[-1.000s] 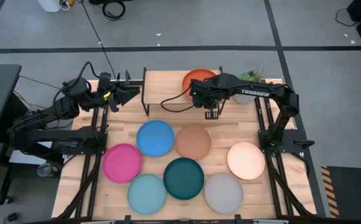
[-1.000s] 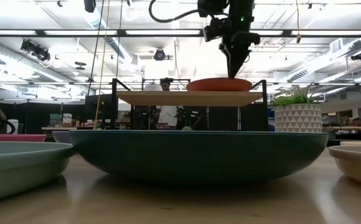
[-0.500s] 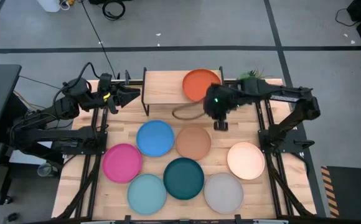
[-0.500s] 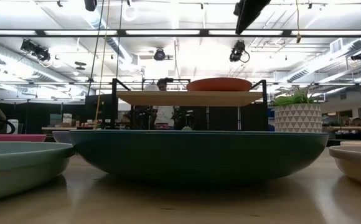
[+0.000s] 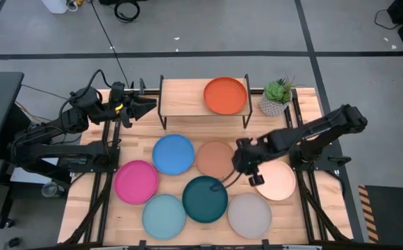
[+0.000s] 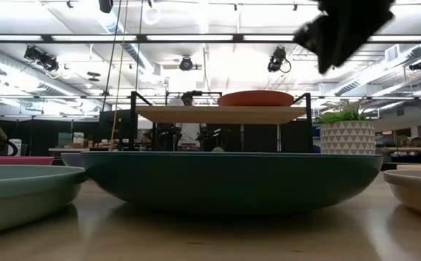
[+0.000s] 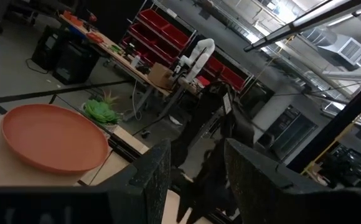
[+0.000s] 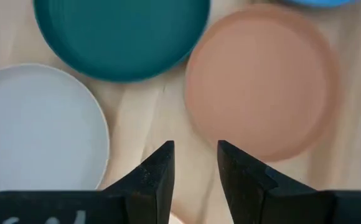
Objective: Place and stack plates onto a shelf
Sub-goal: Stack the blue plate on top of the orange plate on the shelf
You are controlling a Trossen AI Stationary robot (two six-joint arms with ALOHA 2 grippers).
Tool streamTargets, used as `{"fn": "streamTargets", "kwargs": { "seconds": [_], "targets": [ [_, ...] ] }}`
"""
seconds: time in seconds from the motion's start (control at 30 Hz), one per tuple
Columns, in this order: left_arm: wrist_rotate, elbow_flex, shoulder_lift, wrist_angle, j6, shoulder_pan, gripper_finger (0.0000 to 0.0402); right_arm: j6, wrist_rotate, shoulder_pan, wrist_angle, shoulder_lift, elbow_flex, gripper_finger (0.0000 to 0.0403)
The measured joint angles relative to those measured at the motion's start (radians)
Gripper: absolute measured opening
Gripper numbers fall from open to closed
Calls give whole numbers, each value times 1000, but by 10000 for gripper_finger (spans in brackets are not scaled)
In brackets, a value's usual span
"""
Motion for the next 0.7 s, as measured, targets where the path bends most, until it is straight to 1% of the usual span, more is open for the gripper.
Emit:
{"fn": "streamTargets", "kwargs": {
  "seconds": [0.13, 0.27, 0.37, 0.5, 0.6, 0.7],
  "targets": [
    [69, 0, 1, -12, -6, 0, 160, 126, -22, 22, 13, 10, -51, 130],
    [153, 0, 21, -125, 0, -24, 160, 201, -17, 34, 12, 12, -74, 142],
    [162, -1, 40, -282, -4, -63, 160, 265, -12, 39, -10, 12, -84, 152],
    [163, -2, 82, -512, -12, -147, 160, 317, 3, 39, -46, 8, -84, 163],
    [146, -2, 123, -625, -9, -221, 160, 340, 21, 40, -55, -7, -78, 164],
    [135, -19, 178, -653, 15, -308, 160, 382, 62, 41, -62, -37, -77, 161]
  ]
}}
